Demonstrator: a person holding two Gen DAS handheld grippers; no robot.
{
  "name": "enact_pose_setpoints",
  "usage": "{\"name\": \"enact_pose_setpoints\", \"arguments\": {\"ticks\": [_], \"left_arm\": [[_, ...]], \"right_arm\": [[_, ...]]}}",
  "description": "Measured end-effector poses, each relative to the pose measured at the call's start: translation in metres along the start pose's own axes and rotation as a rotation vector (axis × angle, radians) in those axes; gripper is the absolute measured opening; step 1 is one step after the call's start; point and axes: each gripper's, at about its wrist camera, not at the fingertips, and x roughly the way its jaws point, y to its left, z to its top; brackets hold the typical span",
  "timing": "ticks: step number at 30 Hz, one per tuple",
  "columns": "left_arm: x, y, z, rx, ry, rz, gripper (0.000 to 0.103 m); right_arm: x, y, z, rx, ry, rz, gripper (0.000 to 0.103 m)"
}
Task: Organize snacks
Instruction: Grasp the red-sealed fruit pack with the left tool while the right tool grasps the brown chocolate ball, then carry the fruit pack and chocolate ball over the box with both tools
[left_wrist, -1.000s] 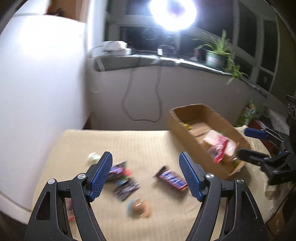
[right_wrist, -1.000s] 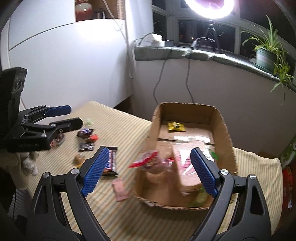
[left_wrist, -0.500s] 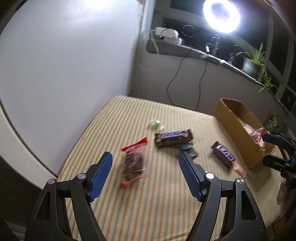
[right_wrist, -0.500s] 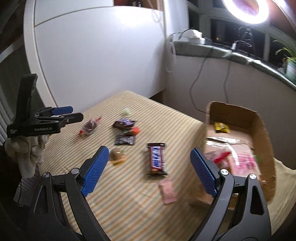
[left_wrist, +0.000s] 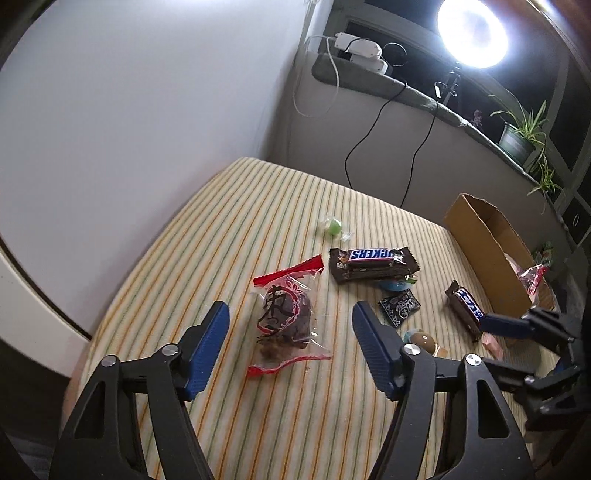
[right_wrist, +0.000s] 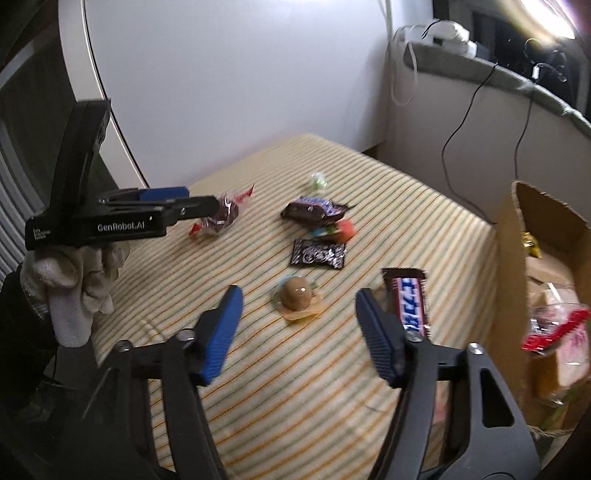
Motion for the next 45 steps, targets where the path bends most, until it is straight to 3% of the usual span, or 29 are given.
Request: {"name": "enact_pose_setpoints", "arguments": {"ticks": [13, 17, 19, 21, 33, 45], "left_arm": [[0.021, 0.006, 0.002, -0.005, 0.054, -0.004, 0.057], [0.028, 0.006, 0.001, 0.005, 0.071, -0.003, 0.046], [0.03, 0.004, 0.0, 0.011, 0.074, -0.005, 0.037], [0.031, 0.003, -0.001, 0.022, 0.071, 0.001, 0.036], [0.023, -0.004, 0.004, 0.031, 0.036, -0.003, 0.034], [0.014, -0.05, 0.025, 0.095, -0.02, -0.066, 0.034]], "right_arm": [[0.043, 0.002, -0.001, -0.015, 0.087, 0.004, 0.048], [0.053, 0.003, 0.002, -0.02, 0.106, 0.0, 0.044], [0.056, 0.004, 0.003, -0.024, 0.115, 0.001, 0.036], [0.059, 0.004, 0.002, -0.032, 0.123, -0.003, 0.03], [0.047, 0.0, 0.001, -0.013, 0.087, -0.002, 0.026], [-0.009, -0.019, 0.008, 0.015, -0.033, -0.026, 0.026]]}}
